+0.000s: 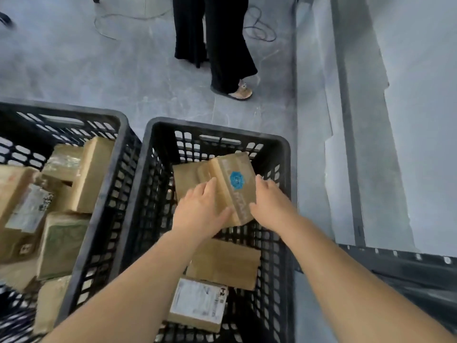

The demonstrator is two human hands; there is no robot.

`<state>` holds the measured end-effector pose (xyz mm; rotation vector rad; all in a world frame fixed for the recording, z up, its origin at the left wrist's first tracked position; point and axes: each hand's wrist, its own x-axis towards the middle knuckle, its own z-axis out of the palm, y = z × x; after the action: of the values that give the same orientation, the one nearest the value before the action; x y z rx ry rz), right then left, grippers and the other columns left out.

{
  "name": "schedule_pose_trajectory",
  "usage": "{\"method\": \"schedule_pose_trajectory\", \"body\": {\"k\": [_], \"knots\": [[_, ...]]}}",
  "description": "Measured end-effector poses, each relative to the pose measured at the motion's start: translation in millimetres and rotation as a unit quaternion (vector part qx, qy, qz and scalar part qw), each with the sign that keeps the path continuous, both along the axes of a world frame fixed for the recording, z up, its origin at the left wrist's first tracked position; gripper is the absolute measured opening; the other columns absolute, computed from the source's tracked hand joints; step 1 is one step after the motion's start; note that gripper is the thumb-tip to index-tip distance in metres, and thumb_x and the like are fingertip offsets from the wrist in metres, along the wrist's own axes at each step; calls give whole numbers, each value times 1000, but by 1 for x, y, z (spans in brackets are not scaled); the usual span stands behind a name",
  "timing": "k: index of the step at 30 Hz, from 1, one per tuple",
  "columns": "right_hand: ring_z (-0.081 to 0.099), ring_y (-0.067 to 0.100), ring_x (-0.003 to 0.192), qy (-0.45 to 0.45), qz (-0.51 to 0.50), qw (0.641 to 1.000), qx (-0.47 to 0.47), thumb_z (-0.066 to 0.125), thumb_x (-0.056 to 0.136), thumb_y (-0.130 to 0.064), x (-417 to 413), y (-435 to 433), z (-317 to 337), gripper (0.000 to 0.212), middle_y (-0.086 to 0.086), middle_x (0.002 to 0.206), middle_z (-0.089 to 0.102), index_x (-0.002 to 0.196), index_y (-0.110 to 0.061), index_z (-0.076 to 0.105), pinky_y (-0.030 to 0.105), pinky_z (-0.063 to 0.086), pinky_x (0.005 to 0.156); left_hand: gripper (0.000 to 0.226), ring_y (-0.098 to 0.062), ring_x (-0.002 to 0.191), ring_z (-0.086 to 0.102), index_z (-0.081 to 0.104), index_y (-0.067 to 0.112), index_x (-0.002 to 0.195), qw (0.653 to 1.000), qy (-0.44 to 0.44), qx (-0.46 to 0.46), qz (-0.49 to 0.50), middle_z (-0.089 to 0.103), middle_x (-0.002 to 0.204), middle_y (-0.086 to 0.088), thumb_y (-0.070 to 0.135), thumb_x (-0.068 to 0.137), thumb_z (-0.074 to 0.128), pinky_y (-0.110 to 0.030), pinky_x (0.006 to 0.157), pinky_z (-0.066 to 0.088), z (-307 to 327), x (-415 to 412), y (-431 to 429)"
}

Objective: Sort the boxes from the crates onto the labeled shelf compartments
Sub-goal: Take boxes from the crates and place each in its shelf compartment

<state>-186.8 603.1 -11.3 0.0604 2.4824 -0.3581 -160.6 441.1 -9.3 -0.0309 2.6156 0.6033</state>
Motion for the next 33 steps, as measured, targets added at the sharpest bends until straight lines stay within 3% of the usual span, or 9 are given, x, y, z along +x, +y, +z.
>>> {"method": "schedule_pose_trajectory", "body": {"k": [3, 8, 13, 16, 19, 24, 27, 30, 33], "knots": [[32, 30, 138, -36, -48, 998, -14, 52, 95, -19, -16, 1, -26, 78, 14, 155, 22, 154, -10, 1, 43, 34, 111, 81, -24, 133, 38, 12, 20, 151, 999, -22, 32, 26, 38, 148, -3, 54, 89, 52, -41, 104, 38, -26, -10, 17], [29, 34, 140, -63, -109, 992, 3, 50, 94, -17, -39, -4, -59, 78, 16, 155, 21, 154, -7, 0, 46, 32, 113, 92, -24, 135, 36, -3, 24, 152, 993, -69, 56, 76, 34, 150, -4, 54, 88, 55, -43, 106, 39, -56, -17, 24], [45, 35, 126, -70, -146, 987, -2, 44, 94, -16, -40, -9, -72, 57, 16, 142, 41, 147, -7, 26, 47, 42, 102, 74, -16, 123, 51, 19, 29, 149, 926, -160, 260, 221, 47, 142, 6, 40, 89, 61, -37, 101, 45, -63, -19, 10], [52, 31, 115, -41, -136, 989, -45, 38, 94, -11, -32, -8, -61, 39, 12, 130, 50, 132, -12, 44, 43, 47, 92, 70, -12, 116, 56, 22, 32, 149, 901, -167, 310, 254, 52, 134, 12, 35, 90, 60, -36, 99, 46, -50, -15, -4], [57, 23, 105, -18, -146, 981, -125, 34, 96, -12, -20, -15, -38, 40, 3, 123, 56, 132, -21, 49, 42, 52, 87, 58, -13, 101, 64, 30, 37, 142, 882, -161, 340, 285, 61, 119, 13, 31, 92, 59, -38, 88, 53, -28, -11, -20], [55, 6, 102, 31, -208, 939, -271, 41, 102, -16, 5, -28, 14, 32, -12, 123, 56, 129, -27, 54, 20, 42, 74, 47, -12, 105, 60, 38, 41, 133, 886, -114, 338, 297, 62, 114, 15, 23, 94, 56, -34, 88, 47, 19, 5, -51], [54, 10, 113, 21, -258, 902, -346, 51, 99, -24, 23, -36, 44, 24, -13, 116, 57, 121, -32, 53, 25, 45, 82, 39, -8, 101, 63, 42, 44, 123, 873, -111, 371, 297, 65, 112, 14, 20, 95, 56, -27, 77, 49, 51, 23, -68], [48, 15, 125, -50, -296, 873, -384, 50, 93, -54, 39, -48, 73, 50, -12, 128, 52, 137, -33, 44, 40, 40, 102, 43, -8, 99, 66, 43, 45, 127, 865, -90, 395, 295, 67, 113, 13, 19, 95, 56, -32, 84, 52, 82, 36, -87], [63, 16, 107, -111, -300, 849, -421, 38, 95, -61, 55, -61, 103, 47, -4, 112, 69, 121, -29, 60, 41, 52, 91, 45, -7, 101, 66, 42, 40, 132, 867, -67, 413, 272, 67, 114, 13, 18, 95, 56, -36, 91, 52, 115, 47, -103]]}}
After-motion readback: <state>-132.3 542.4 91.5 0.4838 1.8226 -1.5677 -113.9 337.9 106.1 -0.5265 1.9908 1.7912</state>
